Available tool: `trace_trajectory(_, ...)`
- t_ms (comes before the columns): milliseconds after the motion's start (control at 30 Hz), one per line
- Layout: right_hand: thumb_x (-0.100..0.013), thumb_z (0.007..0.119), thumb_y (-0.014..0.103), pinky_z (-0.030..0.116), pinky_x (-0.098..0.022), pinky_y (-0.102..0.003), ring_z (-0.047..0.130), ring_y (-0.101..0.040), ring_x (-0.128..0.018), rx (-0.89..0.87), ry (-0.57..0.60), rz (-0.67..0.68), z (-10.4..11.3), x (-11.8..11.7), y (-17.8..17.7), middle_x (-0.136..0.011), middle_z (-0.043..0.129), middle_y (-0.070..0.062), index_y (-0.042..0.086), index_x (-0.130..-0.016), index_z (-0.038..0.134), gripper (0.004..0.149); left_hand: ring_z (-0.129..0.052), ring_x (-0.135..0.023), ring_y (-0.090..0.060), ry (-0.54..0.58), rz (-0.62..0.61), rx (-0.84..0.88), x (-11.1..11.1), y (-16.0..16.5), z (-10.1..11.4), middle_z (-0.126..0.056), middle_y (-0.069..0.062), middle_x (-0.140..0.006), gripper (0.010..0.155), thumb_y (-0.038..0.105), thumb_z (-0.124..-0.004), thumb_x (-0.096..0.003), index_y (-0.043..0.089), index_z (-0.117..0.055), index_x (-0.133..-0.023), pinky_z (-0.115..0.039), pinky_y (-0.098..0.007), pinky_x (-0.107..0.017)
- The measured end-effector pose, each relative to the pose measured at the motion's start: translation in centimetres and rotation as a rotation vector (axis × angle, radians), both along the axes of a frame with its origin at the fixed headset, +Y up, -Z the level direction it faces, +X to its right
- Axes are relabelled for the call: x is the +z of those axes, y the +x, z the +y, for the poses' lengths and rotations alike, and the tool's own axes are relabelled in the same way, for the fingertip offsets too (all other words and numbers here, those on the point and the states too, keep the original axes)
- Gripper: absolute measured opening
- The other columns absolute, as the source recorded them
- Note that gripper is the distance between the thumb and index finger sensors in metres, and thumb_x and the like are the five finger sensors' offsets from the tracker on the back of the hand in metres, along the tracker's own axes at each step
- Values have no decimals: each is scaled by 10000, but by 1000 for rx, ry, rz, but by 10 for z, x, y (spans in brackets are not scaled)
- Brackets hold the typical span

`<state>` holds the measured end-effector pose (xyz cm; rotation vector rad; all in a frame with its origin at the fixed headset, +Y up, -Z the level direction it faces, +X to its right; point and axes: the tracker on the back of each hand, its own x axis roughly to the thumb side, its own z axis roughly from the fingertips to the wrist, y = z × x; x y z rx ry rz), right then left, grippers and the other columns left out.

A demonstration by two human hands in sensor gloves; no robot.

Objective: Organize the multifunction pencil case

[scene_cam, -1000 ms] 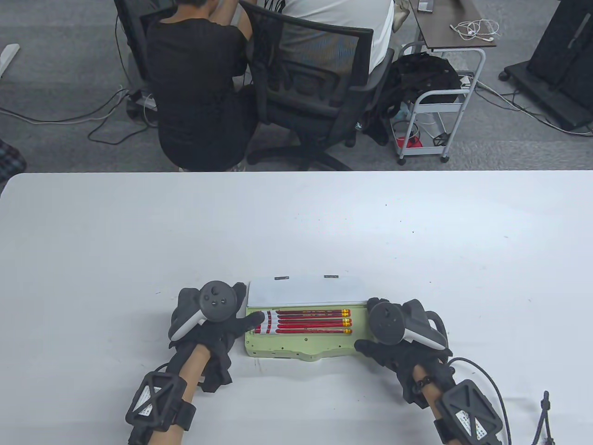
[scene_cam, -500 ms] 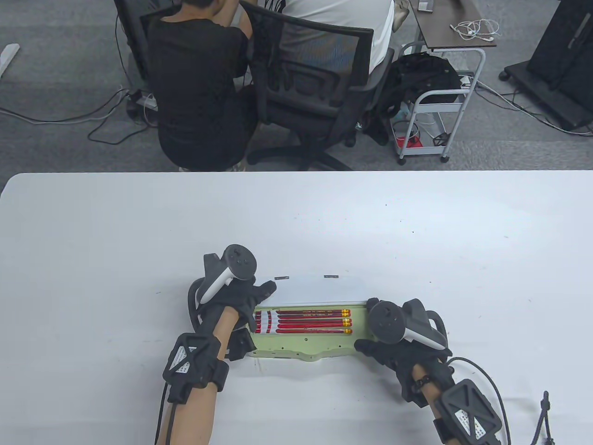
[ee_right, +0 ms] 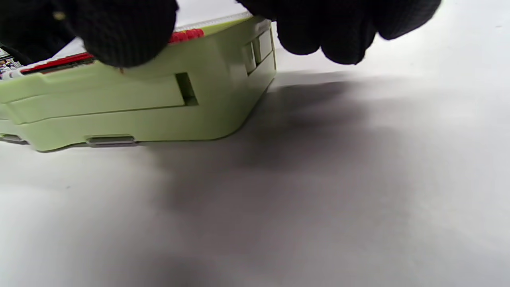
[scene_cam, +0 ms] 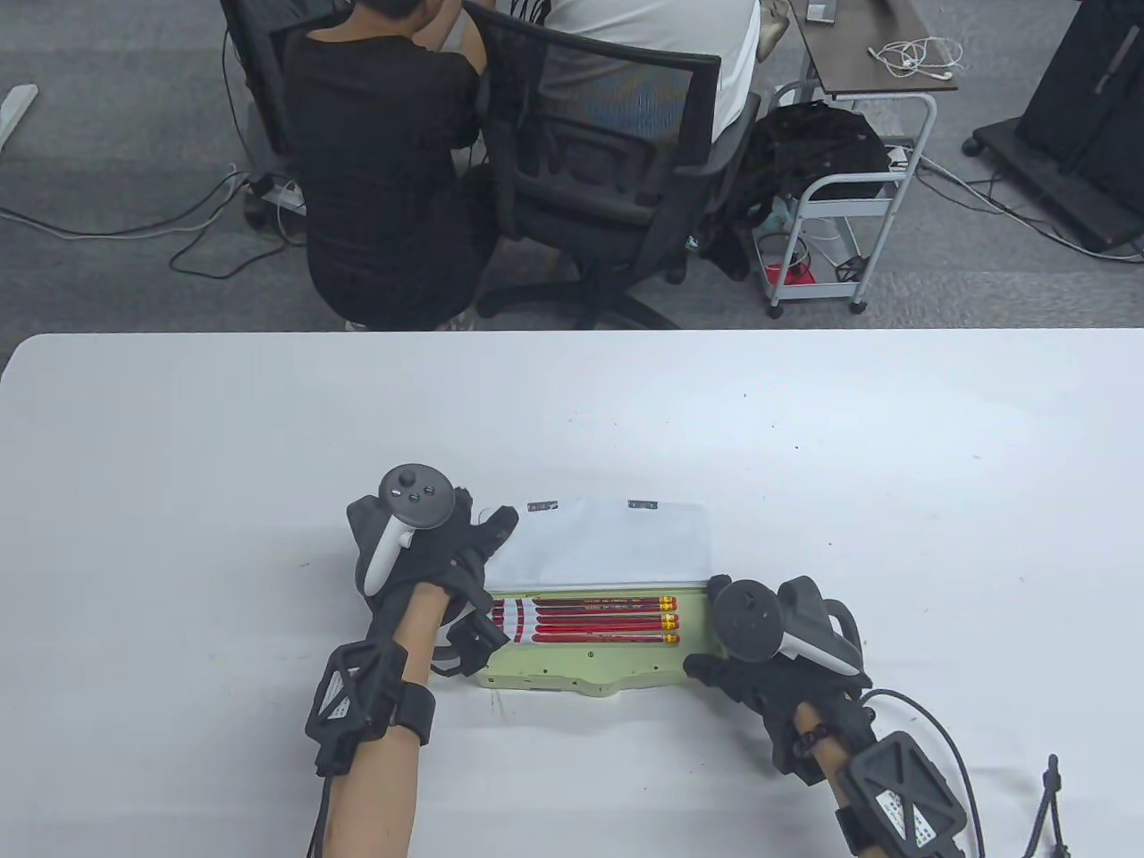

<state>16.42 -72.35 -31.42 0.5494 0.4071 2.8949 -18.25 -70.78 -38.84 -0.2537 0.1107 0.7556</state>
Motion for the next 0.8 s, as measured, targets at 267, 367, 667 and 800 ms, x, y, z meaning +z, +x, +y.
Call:
trace_trajectory(267, -442, 750, 524, 659, -654, -666, 753, -568, -889, -43, 45, -28, 1, 0, 4, -1023, 639, -355, -103, -1068, 475, 927, -963, -766, -439, 154, -91, 81, 27, -10, 23, -944, -152, -917, 646, 581, -648, -500, 162, -816, -963, -783, -636, -532)
trace_trajectory(367, -451, 758, 509, 656, -656, -666, 750, -567, -892, -107, -2, -39, 2, -4, 10, -1026, 637, -351, -98, -1069, 473, 912, -949, -792, -459, 172, -121, 124, 41, -14, 24, -940, -168, -935, 629, 578, -641, -505, 165, -851, -931, -768, -653, -544)
trace_trajectory(667, -462, 708, 547, 619, -663, -690, 696, -589, -919, -380, -94, -51, 22, -7, 51, -1055, 583, -356, -81, -1094, 449, 928, -905, -847, -484, 218, -230, 136, 70, -17, 14, -904, -175, -982, 596, 564, -639, -520, 171, -873, -903, -726, -686, -572)
trace_trajectory(800, -483, 677, 535, 621, -657, -694, 696, -595, -914, -471, -58, -58, 24, -5, 52, -1048, 593, -356, -71, -1092, 466, 885, -878, -872, -494, 224, -292, 120, 79, -14, 1, -870, -181, -1015, 602, 554, -636, -528, 163, -842, -936, -699, -701, -589)
